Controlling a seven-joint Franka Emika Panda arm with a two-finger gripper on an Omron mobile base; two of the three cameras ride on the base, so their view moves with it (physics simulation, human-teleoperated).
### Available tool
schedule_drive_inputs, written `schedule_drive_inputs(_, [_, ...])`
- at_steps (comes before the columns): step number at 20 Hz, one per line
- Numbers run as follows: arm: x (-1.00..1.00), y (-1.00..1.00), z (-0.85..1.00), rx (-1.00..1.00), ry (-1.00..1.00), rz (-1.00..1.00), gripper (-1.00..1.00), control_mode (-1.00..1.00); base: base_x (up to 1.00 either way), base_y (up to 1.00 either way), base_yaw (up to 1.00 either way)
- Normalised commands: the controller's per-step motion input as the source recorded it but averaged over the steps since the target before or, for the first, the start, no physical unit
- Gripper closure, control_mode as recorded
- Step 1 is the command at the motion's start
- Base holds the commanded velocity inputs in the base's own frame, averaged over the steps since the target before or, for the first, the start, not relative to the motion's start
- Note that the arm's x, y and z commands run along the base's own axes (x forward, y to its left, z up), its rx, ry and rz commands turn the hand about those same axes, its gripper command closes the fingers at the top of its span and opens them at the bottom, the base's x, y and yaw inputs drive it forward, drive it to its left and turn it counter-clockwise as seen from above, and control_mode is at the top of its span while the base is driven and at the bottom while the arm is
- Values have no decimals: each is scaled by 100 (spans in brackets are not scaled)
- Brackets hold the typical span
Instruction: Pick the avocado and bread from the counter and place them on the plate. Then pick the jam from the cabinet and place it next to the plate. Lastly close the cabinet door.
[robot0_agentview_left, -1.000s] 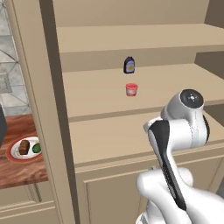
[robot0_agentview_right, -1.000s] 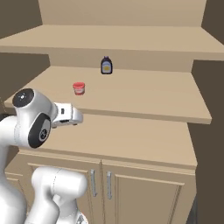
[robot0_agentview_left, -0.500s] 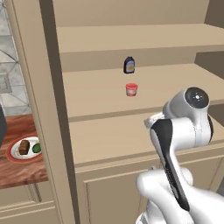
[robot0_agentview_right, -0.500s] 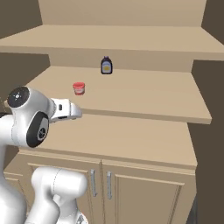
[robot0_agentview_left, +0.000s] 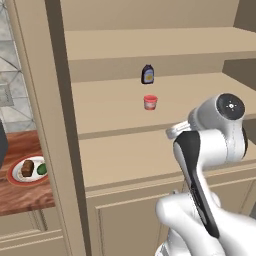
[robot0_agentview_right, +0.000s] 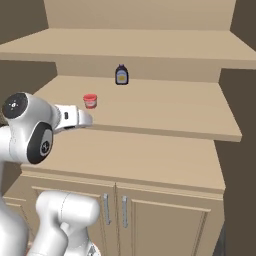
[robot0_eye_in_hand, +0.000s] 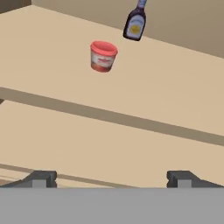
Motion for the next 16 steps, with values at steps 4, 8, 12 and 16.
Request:
schedule_drive_inputs(4, [1,0,24,2,-3,0,-100,-100,0,0,0])
schedule_drive_inputs(8, [7,0,13,4,-1,5,-100,-100,0,0,0])
schedule_drive_inputs(12, [10,2,12,4,0,4,-100,-100,0,0,0])
schedule_drive_inputs(16, [14,3,5,3,0,3,-100,-100,0,0,0])
